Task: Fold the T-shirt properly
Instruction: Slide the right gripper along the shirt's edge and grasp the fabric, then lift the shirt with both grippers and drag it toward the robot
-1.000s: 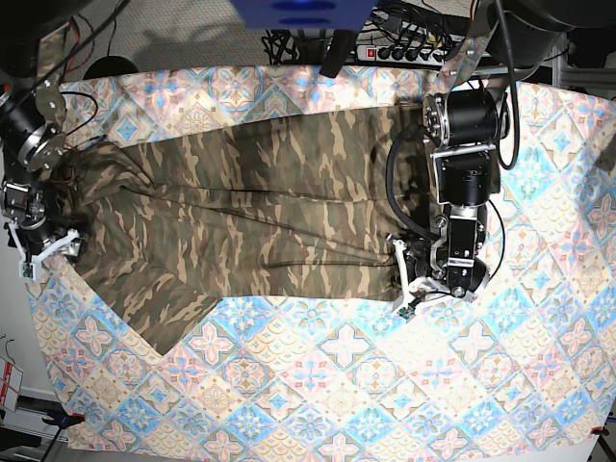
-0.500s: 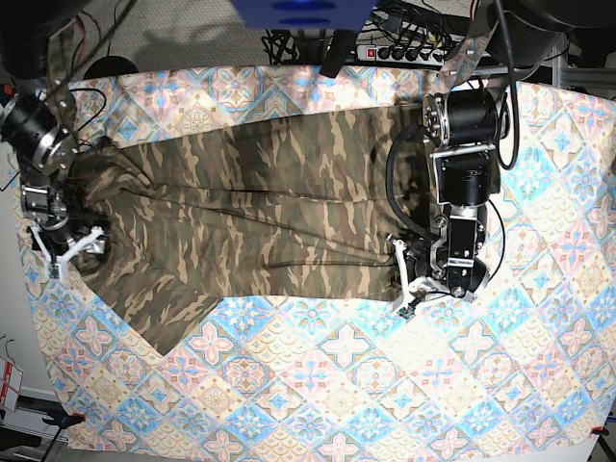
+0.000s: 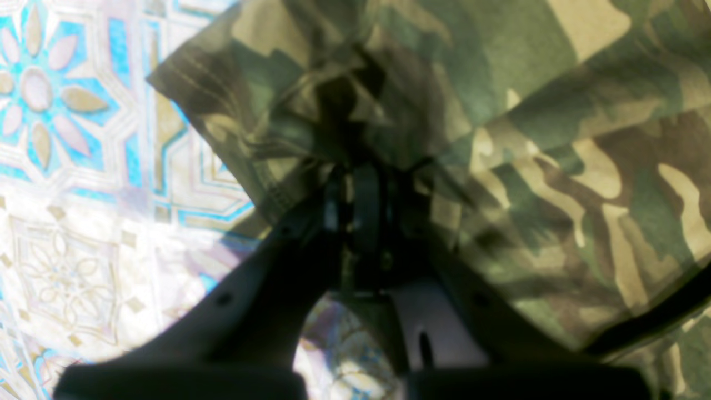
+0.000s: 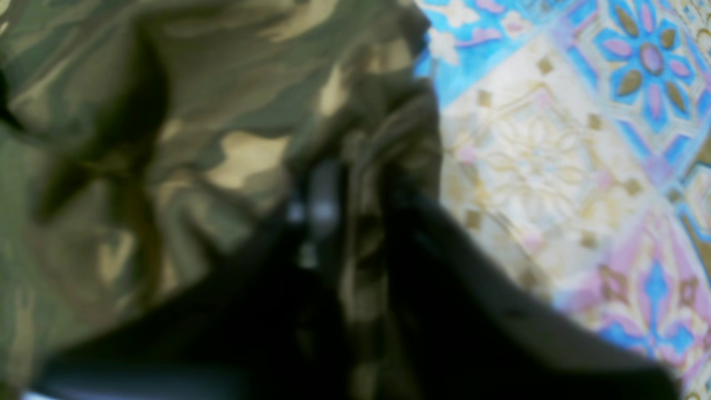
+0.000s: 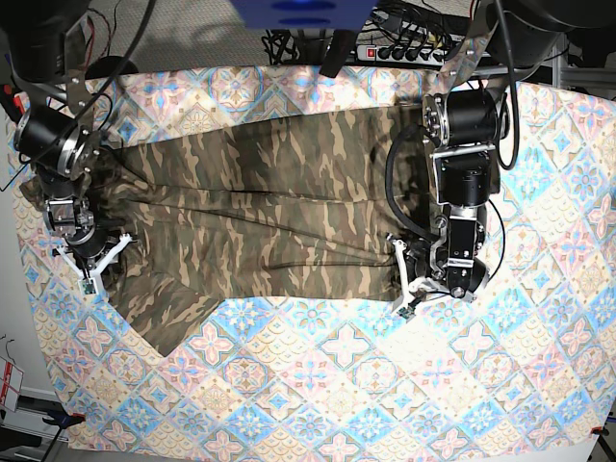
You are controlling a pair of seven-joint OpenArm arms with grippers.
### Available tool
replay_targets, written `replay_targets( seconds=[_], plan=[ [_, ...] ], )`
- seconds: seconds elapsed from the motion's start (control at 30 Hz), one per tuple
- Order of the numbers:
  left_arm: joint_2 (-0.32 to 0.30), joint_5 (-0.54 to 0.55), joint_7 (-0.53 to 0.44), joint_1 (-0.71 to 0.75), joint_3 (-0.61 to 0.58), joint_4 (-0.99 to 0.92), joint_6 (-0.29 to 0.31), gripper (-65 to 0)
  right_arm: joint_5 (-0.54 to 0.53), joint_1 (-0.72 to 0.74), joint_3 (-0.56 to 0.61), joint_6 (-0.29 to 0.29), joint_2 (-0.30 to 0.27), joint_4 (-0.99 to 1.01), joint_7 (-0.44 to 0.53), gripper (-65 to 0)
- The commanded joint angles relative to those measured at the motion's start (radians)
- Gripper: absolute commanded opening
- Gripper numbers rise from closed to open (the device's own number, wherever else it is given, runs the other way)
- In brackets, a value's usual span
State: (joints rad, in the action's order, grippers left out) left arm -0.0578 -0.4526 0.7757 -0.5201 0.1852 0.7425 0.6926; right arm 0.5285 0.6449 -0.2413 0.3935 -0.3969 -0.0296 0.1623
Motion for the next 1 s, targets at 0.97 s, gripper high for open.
replay_targets(
  seconds=[0.97],
  plan=[
    [0.002,0.007,0.153,-0.001,0.02,0.378,0.006,-65.0,0.04,-0.214,-0.106,0.017,0.092,-0.876,-0.338,-63.9]
  ],
)
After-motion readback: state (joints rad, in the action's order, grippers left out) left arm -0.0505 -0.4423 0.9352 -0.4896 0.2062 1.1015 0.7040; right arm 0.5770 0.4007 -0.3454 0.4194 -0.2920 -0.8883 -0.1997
